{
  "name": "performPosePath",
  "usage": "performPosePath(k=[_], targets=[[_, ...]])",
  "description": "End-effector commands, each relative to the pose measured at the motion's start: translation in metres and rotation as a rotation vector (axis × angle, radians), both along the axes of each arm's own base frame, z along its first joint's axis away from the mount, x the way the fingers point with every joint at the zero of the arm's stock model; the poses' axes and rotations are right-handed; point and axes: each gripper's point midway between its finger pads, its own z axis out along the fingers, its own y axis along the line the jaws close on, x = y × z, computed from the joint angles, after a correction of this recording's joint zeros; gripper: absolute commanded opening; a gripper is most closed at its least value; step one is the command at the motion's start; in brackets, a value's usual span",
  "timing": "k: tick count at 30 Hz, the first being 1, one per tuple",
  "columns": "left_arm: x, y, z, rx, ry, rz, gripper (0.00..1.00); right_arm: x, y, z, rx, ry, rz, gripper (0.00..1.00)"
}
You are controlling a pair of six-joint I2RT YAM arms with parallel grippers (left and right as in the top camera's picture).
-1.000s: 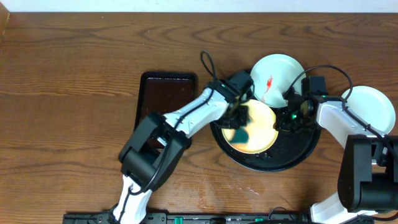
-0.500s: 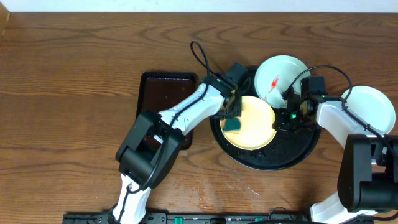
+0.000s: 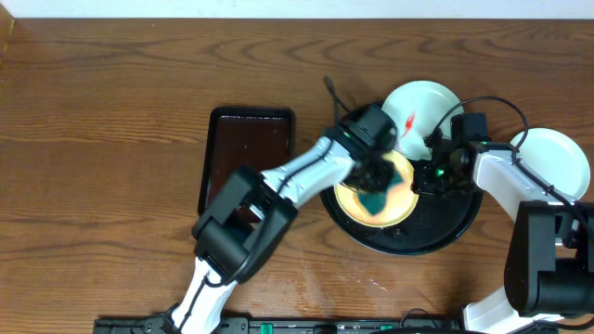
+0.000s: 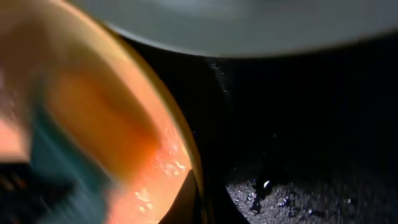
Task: Clean dirty plates on tray and stack at the side
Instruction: 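Scrub the yellow plate with sponge while right gripper holds its rim, then return the sponge to the brown tray with the left gripper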
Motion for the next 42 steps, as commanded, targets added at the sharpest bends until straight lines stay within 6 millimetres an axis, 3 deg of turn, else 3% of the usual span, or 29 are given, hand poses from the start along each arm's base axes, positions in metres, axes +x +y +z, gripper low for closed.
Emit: performPosePath(k=[1,9,20,24,30,34,37,40,42], targets=[[-0.042,-0.012,-0.027,-0.005,0.075,-0.163,0.07,-0.002,-0.008,-0.005,-0.033,0.011,-0.006,0.01],[-0.042,-0.005,-0.025,0.014,0.082,-0.172,0.07,-0.002,-0.008,-0.005,-0.033,0.011,-0.006,0.01],[-0.008,0.059,0.013,0.225,-0.001,-0.045,0.07,-0.001,-0.008,-0.005,-0.033,0.008,-0.006,0.01],[0.010,0.084,0.039,0.226,-0.005,0.070,0.07,-0.001,-0.008,-0.005,-0.033,0.008,-0.006,0.01],[0.054,0.160,0.101,0.203,-0.050,0.339,0.07,-0.001,-0.008,-0.005,-0.033,0.007,-0.006,0.01],[0.069,0.215,0.124,0.198,-0.051,0.478,0.07,0.000,-0.008,-0.004,-0.033,0.003,-0.006,0.01],[0.074,0.248,0.120,0.224,-0.028,0.526,0.08,0.004,-0.008,-0.004,-0.033,-0.012,-0.006,0.01],[0.073,0.277,0.097,0.296,-0.009,0.574,0.08,0.012,-0.008,-0.003,-0.033,-0.047,-0.007,0.01],[0.071,0.287,0.082,0.319,-0.005,0.590,0.07,0.014,-0.006,-0.002,-0.020,-0.057,-0.005,0.01]])
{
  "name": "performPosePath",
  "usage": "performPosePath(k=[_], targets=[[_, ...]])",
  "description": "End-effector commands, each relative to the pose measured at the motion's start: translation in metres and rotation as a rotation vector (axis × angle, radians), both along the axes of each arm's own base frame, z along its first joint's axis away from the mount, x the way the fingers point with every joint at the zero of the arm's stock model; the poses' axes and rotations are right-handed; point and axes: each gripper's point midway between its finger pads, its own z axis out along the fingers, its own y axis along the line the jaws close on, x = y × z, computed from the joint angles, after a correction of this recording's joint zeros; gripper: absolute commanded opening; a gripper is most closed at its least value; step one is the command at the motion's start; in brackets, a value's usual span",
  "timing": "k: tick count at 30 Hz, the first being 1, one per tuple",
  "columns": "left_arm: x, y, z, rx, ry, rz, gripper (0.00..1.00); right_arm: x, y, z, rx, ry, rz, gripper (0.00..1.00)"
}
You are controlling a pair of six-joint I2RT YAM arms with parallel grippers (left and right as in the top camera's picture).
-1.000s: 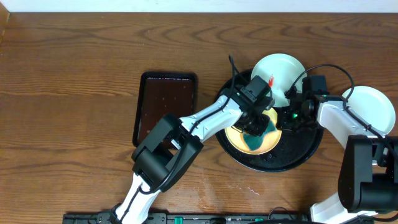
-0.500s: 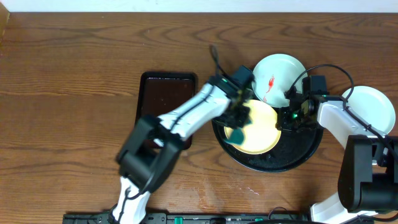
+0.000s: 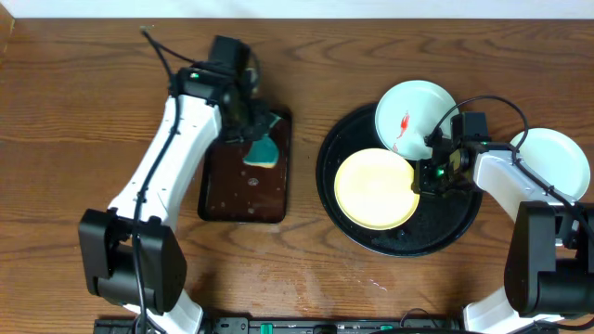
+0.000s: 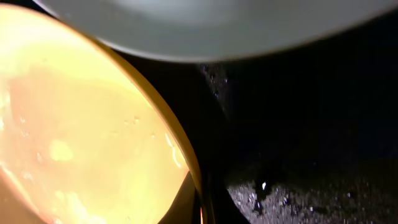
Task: Clean dirty plates on tray and stack at the side
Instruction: 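Return the sponge to the brown tray with the left gripper, then lift the yellow plate off the black tray with the right gripper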
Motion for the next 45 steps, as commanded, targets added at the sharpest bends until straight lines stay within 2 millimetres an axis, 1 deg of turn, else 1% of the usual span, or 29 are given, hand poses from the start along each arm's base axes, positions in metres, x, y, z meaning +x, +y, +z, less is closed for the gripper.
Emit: performPosePath(k=[1,3,4,6,8,9,10,12,15,18,19,21,24,25,27,28,29,30,32,34,36,42,45], targets=[[-0.011,0.017,-0.036,0.063,0.055,0.011,0.08,0.008,-0.001,0.000,0.008,-0.030,-0.004,0.01],[-0.016,0.019,-0.050,0.066,0.066,0.012,0.08,0.008,0.003,0.006,0.034,-0.040,0.000,0.01],[-0.019,0.019,-0.055,0.068,0.076,0.012,0.11,0.008,0.003,0.011,0.032,-0.051,0.001,0.01],[-0.023,0.020,-0.059,0.072,0.088,0.011,0.22,0.010,0.001,0.025,0.005,-0.089,0.004,0.01],[-0.022,0.020,-0.058,0.072,0.084,0.012,0.34,0.011,-0.003,0.047,-0.067,-0.156,0.011,0.01],[-0.021,0.020,-0.056,0.070,0.077,0.012,0.39,0.012,-0.008,0.064,-0.143,-0.211,0.015,0.01],[-0.020,0.020,-0.055,0.068,0.074,0.012,0.44,0.012,-0.010,0.074,-0.191,-0.243,0.014,0.01],[-0.019,0.019,-0.049,0.064,0.061,0.013,0.49,0.011,-0.014,0.096,-0.293,-0.314,0.015,0.01],[-0.018,0.018,-0.035,0.054,0.031,0.012,0.50,0.008,-0.017,0.125,-0.427,-0.411,-0.003,0.01],[-0.019,0.016,-0.013,0.027,-0.021,0.009,0.51,0.002,-0.013,0.149,-0.539,-0.496,0.017,0.01],[-0.020,0.014,-0.005,0.015,-0.040,0.007,0.53,0.001,-0.011,0.155,-0.573,-0.521,0.024,0.01],[-0.022,0.014,0.013,0.000,-0.087,0.006,0.54,-0.003,-0.008,0.167,-0.650,-0.566,0.038,0.01],[-0.024,0.015,0.037,-0.014,-0.155,0.007,0.56,-0.007,-0.004,0.182,-0.777,-0.629,0.055,0.01],[-0.026,0.015,0.045,-0.018,-0.177,0.007,0.59,-0.009,-0.002,0.187,-0.824,-0.653,0.061,0.01],[-0.027,0.015,0.056,-0.025,-0.207,0.007,0.60,-0.012,0.001,0.197,-0.900,-0.691,0.072,0.01],[-0.028,0.015,0.059,-0.027,-0.217,0.008,0.71,-0.014,0.003,0.202,-0.935,-0.712,0.077,0.01],[-0.029,0.015,0.062,-0.029,-0.227,0.008,0.74,-0.016,0.006,0.206,-0.964,-0.732,0.083,0.01],[-0.029,0.016,0.064,-0.030,-0.233,0.008,0.84,-0.017,0.009,0.209,-0.980,-0.748,0.090,0.01],[-0.029,0.016,0.065,-0.032,-0.233,0.012,0.84,-0.020,0.018,0.214,-0.997,-0.779,0.110,0.01],[-0.029,0.016,0.063,-0.034,-0.226,0.022,0.84,-0.024,0.031,0.215,-0.998,-0.801,0.166,0.01],[-0.029,0.016,0.063,-0.034,-0.225,0.022,0.84,-0.027,0.038,0.217,-1.002,-0.823,0.187,0.01],[-0.029,0.016,0.063,-0.034,-0.225,0.022,0.84,-0.035,0.045,0.242,-1.140,-0.921,0.194,0.01],[-0.029,0.016,0.063,-0.034,-0.225,0.022,0.84,-0.039,0.054,0.251,-1.178,-0.964,0.219,0.01]])
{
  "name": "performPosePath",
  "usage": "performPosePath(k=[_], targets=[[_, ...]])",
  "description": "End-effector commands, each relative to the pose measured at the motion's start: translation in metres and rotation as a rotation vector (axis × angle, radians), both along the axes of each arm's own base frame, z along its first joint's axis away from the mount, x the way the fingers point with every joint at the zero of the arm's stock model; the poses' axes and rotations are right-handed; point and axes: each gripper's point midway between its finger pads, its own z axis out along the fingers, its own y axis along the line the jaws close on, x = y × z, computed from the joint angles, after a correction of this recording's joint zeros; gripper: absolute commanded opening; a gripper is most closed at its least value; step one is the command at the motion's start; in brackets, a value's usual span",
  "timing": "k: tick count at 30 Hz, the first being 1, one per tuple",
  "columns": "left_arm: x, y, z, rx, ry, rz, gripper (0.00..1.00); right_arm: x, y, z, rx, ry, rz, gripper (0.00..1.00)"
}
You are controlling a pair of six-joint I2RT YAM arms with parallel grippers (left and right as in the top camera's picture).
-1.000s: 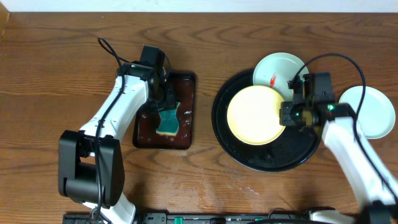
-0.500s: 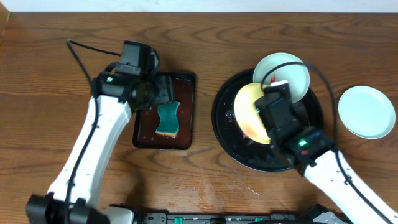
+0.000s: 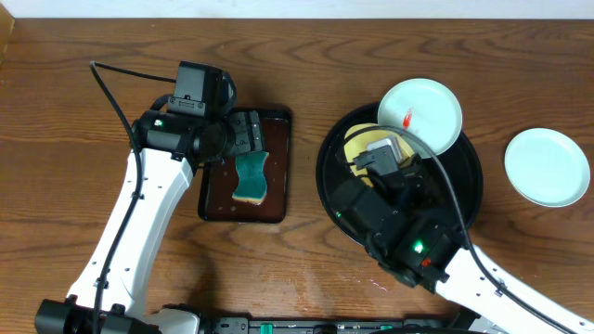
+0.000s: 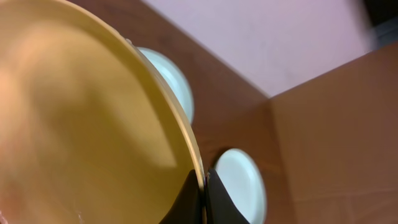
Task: Clean dirty plates on tray and stack at the side
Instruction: 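Lift the yellow plate off the black tray with the right gripper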
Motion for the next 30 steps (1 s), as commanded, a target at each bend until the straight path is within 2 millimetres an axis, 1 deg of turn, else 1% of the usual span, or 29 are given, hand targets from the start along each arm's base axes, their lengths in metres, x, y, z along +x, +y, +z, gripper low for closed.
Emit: performPosePath(k=[1,6,10,30], targets=[[0.003,0.000,0.005,-0.003,-0.010,0.003,0.84,-0.006,-0.001,0.026,-0.102,-0.096,-0.015,0.01],[0.003,0.000,0.005,-0.003,-0.011,0.003,0.84,-0.012,0.013,0.026,-0.130,-0.085,0.048,0.01],[0.003,0.000,0.005,-0.003,-0.010,0.003,0.84,-0.013,0.017,0.027,-0.121,-0.092,0.059,0.01],[0.003,0.000,0.005,-0.003,-0.010,0.003,0.85,-0.013,0.018,0.027,-0.118,-0.094,0.059,0.01]])
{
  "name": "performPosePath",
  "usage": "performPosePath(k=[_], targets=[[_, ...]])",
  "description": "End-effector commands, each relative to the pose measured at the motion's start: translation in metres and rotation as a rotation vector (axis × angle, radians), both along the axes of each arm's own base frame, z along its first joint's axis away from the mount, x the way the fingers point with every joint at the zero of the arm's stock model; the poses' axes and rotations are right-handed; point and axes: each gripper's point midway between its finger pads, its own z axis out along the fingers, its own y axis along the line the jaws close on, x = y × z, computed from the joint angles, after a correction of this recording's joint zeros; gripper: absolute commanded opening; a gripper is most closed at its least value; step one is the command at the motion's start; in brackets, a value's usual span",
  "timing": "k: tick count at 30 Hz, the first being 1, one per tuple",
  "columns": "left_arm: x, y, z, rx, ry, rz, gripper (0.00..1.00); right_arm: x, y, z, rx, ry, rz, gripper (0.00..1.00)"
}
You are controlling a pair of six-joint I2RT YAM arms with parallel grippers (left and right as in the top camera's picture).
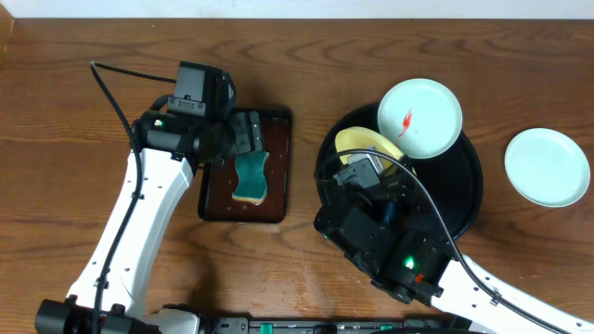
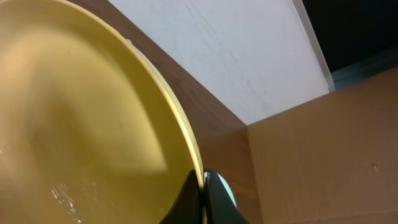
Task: Clean dirty plates on tray and stack at the side
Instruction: 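Lift the yellow plate off the black tray with the right gripper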
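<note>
My right gripper is shut on the rim of the yellow plate and holds it lifted and tilted on edge. From overhead the yellow plate shows over the black round tray, partly hidden by my right arm. A white plate with a red smear rests on the tray's far rim. A pale blue plate lies on the table at the right. My left gripper stands open over the far end of the teal sponge.
The sponge lies in a small brown rectangular tray left of the black tray. My left arm reaches along the table's left side. A white wall and a cardboard box fill the right wrist view's background.
My right arm has shifted a little to the left and the yellow plate is tilted further, with more wall behind it. The left arm and the sponge have not moved.
First my left gripper held the sponge on the yellow plate in the black tray while my right gripper gripped its rim. Then the sponge was held over the brown tray. Later it lay there, and the right gripper held the plate lifted on edge, as now.
</note>
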Motion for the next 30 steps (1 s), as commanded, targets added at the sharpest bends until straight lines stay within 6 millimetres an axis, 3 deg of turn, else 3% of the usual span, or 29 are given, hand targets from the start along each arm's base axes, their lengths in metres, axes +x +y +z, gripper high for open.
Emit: performPosePath(k=[1,30], targets=[[0.0033,0.0000,0.0053,-0.003,-0.012,0.003,0.85,-0.0013,-0.0030,0.0104,-0.003,-0.038,-0.016,0.01],[0.0032,0.0000,0.0053,-0.003,-0.012,0.003,0.85,-0.0011,-0.0026,0.0107,-0.023,-0.031,-0.010,0.01]])
